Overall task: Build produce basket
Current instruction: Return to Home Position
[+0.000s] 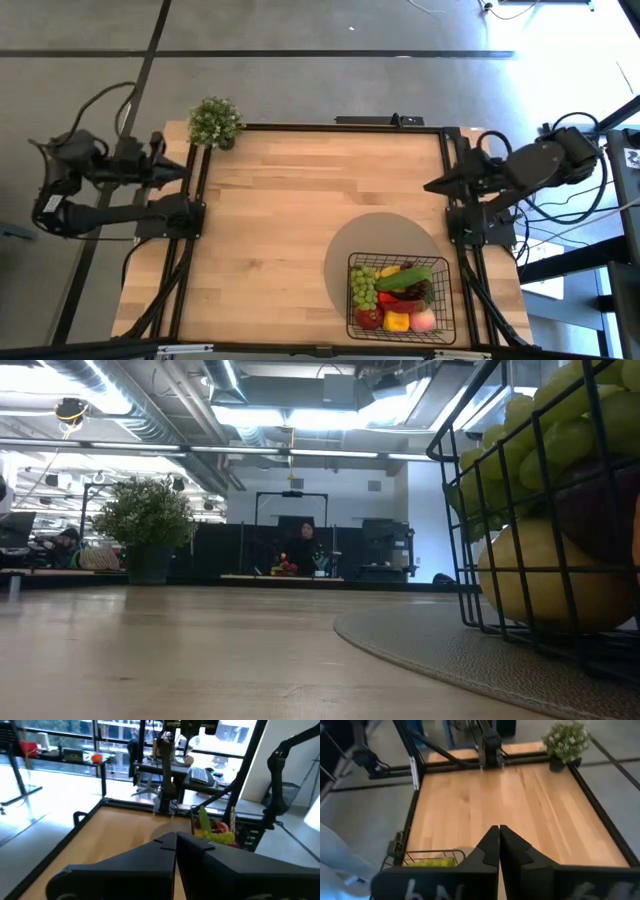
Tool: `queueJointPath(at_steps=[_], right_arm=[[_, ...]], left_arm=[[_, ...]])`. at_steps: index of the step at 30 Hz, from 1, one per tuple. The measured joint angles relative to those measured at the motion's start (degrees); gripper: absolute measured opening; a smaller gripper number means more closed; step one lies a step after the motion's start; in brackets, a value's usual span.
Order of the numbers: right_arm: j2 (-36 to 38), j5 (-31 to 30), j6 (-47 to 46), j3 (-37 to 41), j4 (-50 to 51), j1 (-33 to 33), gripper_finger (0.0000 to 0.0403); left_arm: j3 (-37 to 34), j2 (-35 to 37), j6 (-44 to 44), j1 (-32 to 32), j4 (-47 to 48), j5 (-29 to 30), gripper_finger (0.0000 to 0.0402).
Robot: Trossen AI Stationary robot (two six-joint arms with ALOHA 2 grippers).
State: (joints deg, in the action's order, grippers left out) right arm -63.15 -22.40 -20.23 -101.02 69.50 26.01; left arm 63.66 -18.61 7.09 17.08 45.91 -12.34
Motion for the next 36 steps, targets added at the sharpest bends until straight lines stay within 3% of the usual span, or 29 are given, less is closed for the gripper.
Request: queueJointPath(at_steps=[8, 16, 23, 27, 31, 36], right_arm=[[16.7, 1.9, 1.6, 24.2, -19.5, 0.0, 0.0000], [29.2, 2.6, 1.0, 40.4, -32.3, 0.0, 0.0000], [39.4, 4.0, -0.3, 48.4, -36.0, 0.0, 0.0000], [45.3, 4.1, 3.7, 52.7, -40.4, 0.0, 0.0000], [51.5, 4.0, 6.2, 56.3, -41.8, 0.0, 0.0000], [59.5, 6.3, 6.4, 58.8, -39.3, 0.0, 0.0000]], left_arm=[[-0.1, 9.2, 2.2, 0.0, 6.3, 3.9, 0.0000], [-0.5, 16.7, 1.3, 0.0, 7.7, 3.9, 0.0000], [-3.1, 18.4, -1.7, -0.3, 8.2, 4.3, 0.0000], [-7.1, 18.2, -2.4, -0.4, 7.2, 3.9, 0.0000], [-12.1, 18.2, -3.1, -0.4, 2.2, 3.5, 0.0000], [-17.3, 18.3, -2.8, -0.4, -4.6, -1.4, 0.0000]])
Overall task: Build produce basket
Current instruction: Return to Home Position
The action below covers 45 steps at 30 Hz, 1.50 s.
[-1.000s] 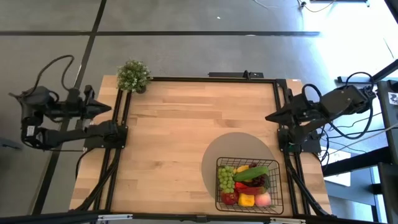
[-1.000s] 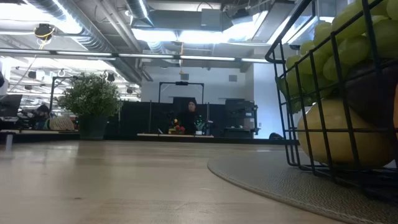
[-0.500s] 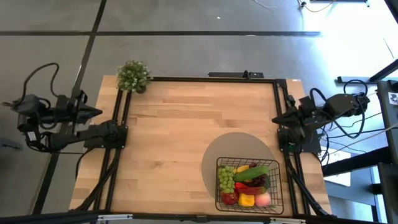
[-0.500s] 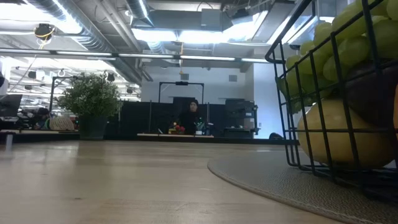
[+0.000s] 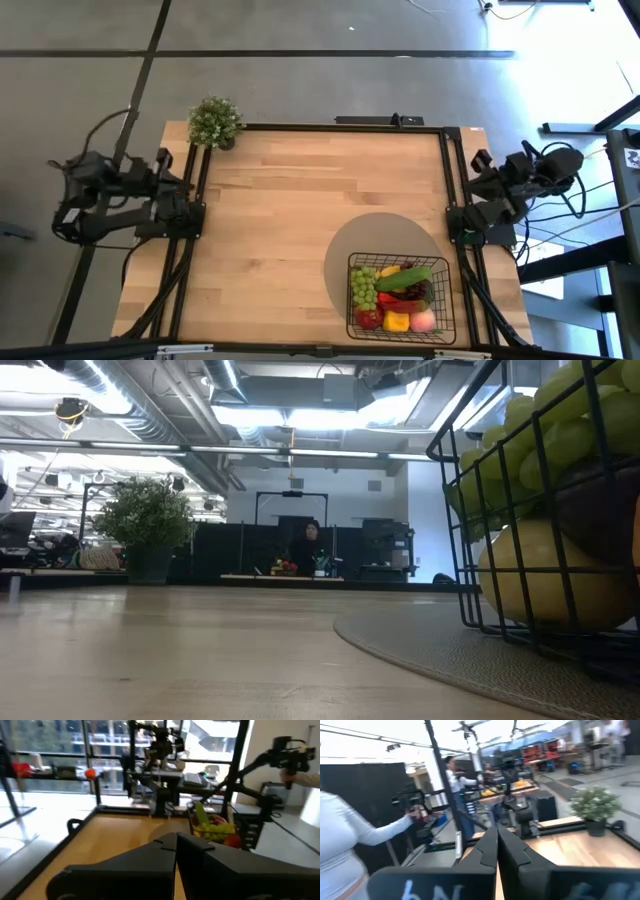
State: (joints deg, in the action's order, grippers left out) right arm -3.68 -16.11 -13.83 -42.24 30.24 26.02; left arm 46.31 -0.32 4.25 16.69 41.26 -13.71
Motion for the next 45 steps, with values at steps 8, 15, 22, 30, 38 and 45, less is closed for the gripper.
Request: queueJointPath(at_steps=[8, 15, 22, 30, 38, 45], right_arm=[[3.2, 2.7, -0.8, 0.9, 11.5, 0.0, 0.0000], [3.4, 5.4, 1.2, 4.5, 7.5, 0.0, 0.0000], [3.3, 8.4, 5.6, 14.0, -3.0, 0.0, 0.0000], [3.4, 13.4, 12.9, 22.6, -11.5, 0.0, 0.0000], [3.4, 14.3, 12.6, 32.0, -23.8, 0.0, 0.0000], [3.4, 14.3, 12.8, 39.9, -31.5, 0.0, 0.0000]], left_arm=[[-8.2, 0.0, 2.3, 0.0, -10.0, -4.1, 0.0000], [-17.9, 0.0, 2.9, 0.0, -23.1, -4.5, 0.0000], [-30.0, 0.0, 5.0, 0.0, -36.0, -5.0, 0.0000], [-41.4, 0.0, 7.3, 0.0, -49.5, -7.7, 0.0000], [-45.9, -0.1, 7.6, 0.0, -52.5, -8.8, 0.0000], [-45.9, 0.0, 5.3, 0.0, -52.6, -11.5, 0.0000]])
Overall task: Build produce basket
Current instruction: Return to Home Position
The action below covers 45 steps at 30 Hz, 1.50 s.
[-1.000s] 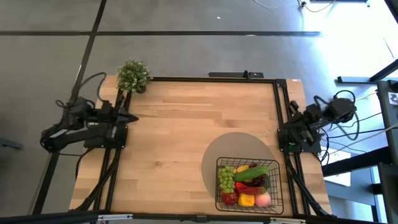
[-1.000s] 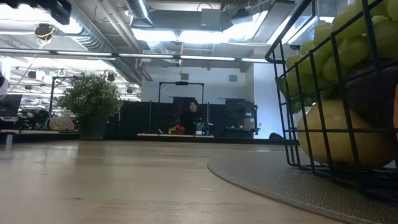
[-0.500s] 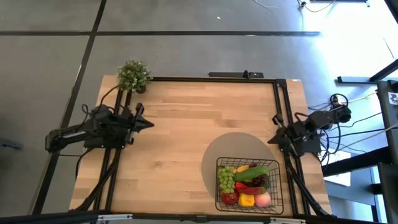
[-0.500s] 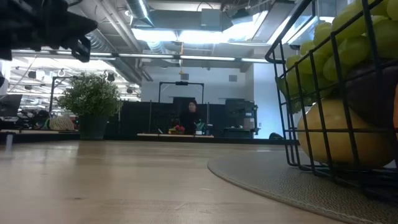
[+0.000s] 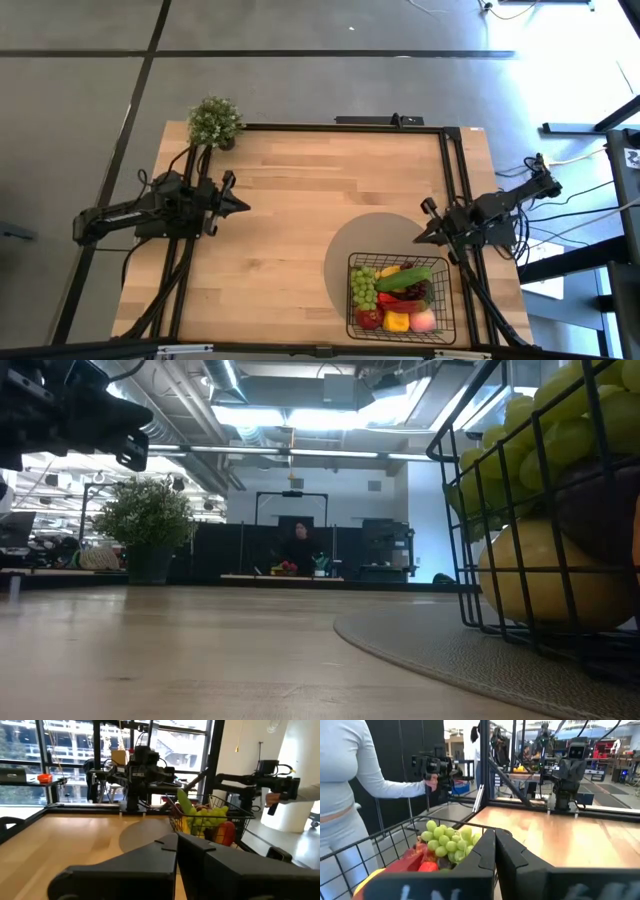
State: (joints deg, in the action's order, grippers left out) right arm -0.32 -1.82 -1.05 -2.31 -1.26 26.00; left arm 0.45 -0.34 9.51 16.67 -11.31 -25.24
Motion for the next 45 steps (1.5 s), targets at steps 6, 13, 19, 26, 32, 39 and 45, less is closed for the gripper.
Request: queueJointPath(at_steps=[6, 13, 19, 26, 32, 39, 45], right_arm=[[0.0, 0.0, 0.4, 1.9, -1.6, -0.2, 0.0000], [-0.1, -1.1, 1.7, 1.9, -0.7, -0.2, 0.0000], [0.0, -1.1, 1.4, 1.9, -0.7, -0.2, 0.0000], [0.0, -1.1, 1.3, 1.9, -0.6, -0.2, 0.0000], [0.0, -1.1, 1.3, 1.9, -0.6, -0.2, 0.0000], [0.0, -1.1, 1.4, 1.9, -0.6, -0.2, 0.0000], [0.0, -1.1, 1.3, 1.9, -0.6, -0.2, 0.0000]], left_arm=[[0.0, 0.0, -0.6, 0.0, 0.1, -1.5, 0.0000], [0.0, 0.0, -0.7, 0.0, 0.2, -0.9, 0.0000], [0.0, 0.0, -0.7, 0.0, 0.1, -0.8, 0.0000], [0.0, 0.0, -0.7, 0.0, 0.1, -0.8, 0.0000], [0.0, 0.0, -0.7, 0.0, 0.1, -0.8, 0.0000], [0.0, 0.0, -0.7, 0.0, 0.1, -0.8, 0.0000], [0.0, 0.0, -0.7, 0.0, 0.1, -0.8, 0.0000]])
